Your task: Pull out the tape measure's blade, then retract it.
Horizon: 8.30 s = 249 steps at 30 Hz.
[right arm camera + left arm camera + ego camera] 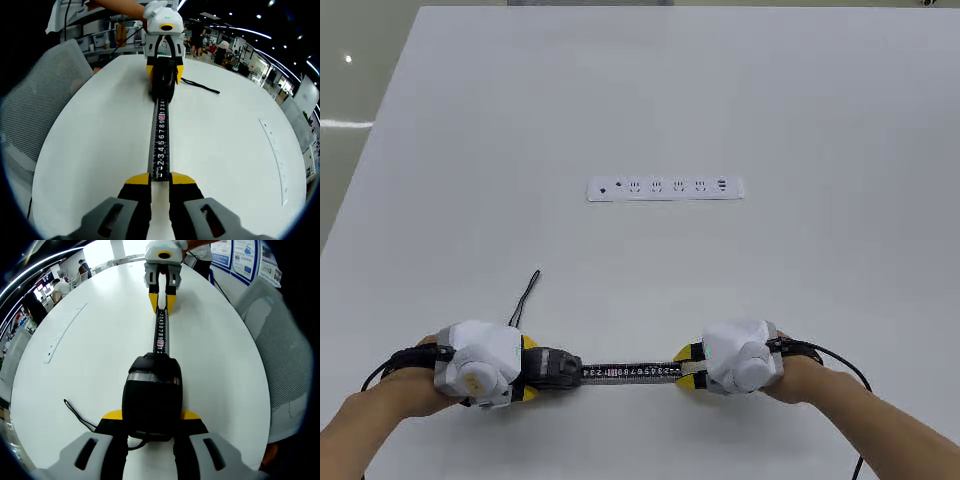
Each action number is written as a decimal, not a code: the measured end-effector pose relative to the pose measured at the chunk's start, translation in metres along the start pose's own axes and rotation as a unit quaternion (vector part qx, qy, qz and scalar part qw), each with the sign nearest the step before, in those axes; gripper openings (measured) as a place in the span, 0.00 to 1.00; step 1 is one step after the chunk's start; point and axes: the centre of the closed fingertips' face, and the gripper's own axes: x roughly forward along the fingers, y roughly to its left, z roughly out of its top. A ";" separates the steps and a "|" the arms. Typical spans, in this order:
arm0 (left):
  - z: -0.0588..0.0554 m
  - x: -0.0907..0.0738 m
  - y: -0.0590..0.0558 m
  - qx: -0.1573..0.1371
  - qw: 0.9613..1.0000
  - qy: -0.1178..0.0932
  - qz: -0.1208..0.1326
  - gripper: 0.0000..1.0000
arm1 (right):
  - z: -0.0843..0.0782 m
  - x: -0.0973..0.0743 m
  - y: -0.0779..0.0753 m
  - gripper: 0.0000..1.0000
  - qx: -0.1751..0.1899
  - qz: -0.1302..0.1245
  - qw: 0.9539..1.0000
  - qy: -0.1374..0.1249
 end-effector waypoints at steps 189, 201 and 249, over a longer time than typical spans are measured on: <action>0.000 0.000 0.000 0.004 1.000 0.022 -0.006 0.30 | -0.063 -0.056 0.004 0.11 -0.004 -0.008 0.998 0.055; 0.001 0.000 0.000 0.003 0.999 0.032 -0.010 0.30 | -0.064 -0.054 0.005 0.13 -0.005 -0.002 0.998 0.066; -0.005 -0.041 -0.024 -0.132 0.990 0.002 0.048 0.62 | -0.059 -0.097 0.008 0.39 0.154 -0.127 0.979 0.032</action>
